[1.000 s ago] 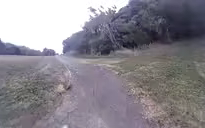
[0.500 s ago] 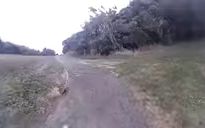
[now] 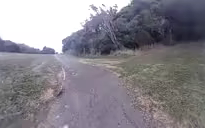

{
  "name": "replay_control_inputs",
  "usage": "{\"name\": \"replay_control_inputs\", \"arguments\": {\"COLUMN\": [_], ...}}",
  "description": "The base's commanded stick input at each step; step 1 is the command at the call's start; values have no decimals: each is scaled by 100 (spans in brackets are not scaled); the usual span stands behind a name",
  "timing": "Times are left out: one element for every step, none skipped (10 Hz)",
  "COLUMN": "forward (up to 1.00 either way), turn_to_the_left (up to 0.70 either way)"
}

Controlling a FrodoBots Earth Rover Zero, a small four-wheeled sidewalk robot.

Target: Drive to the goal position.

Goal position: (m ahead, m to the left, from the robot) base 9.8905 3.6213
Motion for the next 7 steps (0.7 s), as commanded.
{"name": "replay_control_inputs", "arguments": {"forward": [45,45,45,45,45,45,45], "turn_to_the_left": [0,0,0,0,0,0,0]}}
